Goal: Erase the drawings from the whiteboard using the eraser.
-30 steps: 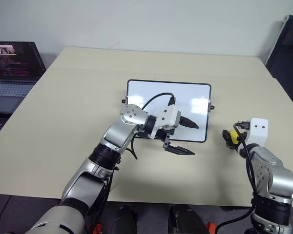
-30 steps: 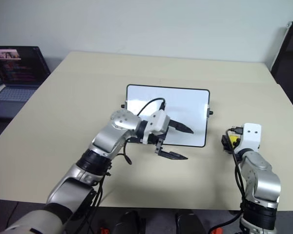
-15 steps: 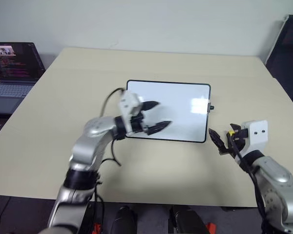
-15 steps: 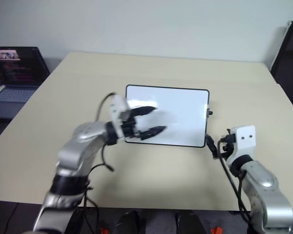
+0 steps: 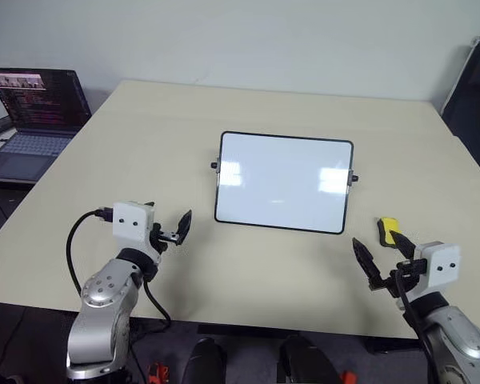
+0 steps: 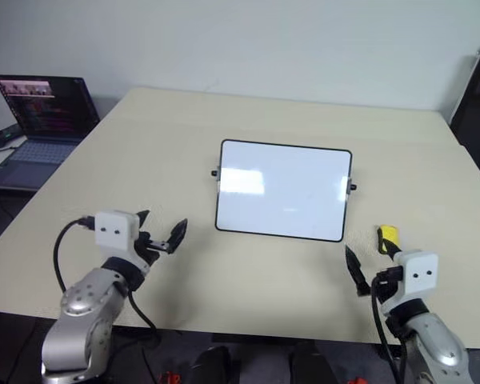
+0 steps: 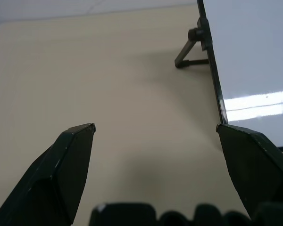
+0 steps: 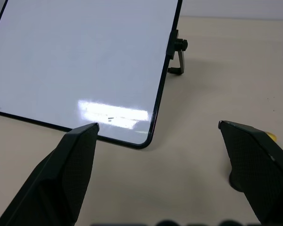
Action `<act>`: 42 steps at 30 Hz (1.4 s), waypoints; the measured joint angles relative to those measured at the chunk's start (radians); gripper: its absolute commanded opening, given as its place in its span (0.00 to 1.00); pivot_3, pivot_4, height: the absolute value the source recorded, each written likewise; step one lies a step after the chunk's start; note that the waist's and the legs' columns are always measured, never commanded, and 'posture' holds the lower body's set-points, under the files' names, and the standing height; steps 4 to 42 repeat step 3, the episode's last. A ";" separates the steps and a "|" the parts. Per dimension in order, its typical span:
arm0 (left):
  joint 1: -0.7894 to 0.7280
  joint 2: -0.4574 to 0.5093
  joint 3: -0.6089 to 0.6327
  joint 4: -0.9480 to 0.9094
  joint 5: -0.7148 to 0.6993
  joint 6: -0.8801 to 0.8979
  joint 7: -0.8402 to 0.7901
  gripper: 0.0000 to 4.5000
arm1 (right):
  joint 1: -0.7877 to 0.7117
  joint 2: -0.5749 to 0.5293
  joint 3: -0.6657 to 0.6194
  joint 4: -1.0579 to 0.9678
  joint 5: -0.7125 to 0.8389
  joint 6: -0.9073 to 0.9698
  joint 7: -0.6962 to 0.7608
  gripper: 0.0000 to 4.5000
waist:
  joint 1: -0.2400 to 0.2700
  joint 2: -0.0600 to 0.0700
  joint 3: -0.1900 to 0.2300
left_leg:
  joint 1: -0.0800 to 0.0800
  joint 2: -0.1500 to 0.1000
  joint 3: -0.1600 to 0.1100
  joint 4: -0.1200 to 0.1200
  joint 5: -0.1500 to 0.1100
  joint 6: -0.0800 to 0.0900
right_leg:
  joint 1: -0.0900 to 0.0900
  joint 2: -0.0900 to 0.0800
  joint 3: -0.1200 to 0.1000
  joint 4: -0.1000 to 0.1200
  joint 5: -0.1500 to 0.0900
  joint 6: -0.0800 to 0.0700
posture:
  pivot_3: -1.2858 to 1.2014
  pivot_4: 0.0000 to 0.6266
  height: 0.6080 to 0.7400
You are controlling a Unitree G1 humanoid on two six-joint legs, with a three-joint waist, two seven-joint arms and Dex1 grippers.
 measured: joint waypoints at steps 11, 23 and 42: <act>-0.005 -0.023 -0.004 0.027 0.003 -0.017 0.031 1.00 | 0.006 -0.007 0.008 -0.030 0.018 0.002 -0.006 0.99 | 0.000 -0.001 0.000 | 0.000 0.000 0.000 0.000 0.000 0.000 | 0.000 0.000 0.000 0.000 0.000 0.000 | 0.52 0.24 1.00; -0.005 -0.023 -0.004 0.027 0.003 -0.017 0.031 1.00 | 0.006 -0.007 0.008 -0.030 0.018 0.002 -0.006 0.99 | 0.000 -0.001 0.000 | 0.000 0.000 0.000 0.000 0.000 0.000 | 0.000 0.000 0.000 0.000 0.000 0.000 | 0.52 0.24 1.00; -0.005 -0.023 -0.004 0.027 0.003 -0.017 0.031 1.00 | 0.006 -0.007 0.008 -0.030 0.018 0.002 -0.006 0.99 | 0.000 -0.001 0.000 | 0.000 0.000 0.000 0.000 0.000 0.000 | 0.000 0.000 0.000 0.000 0.000 0.000 | 0.52 0.24 1.00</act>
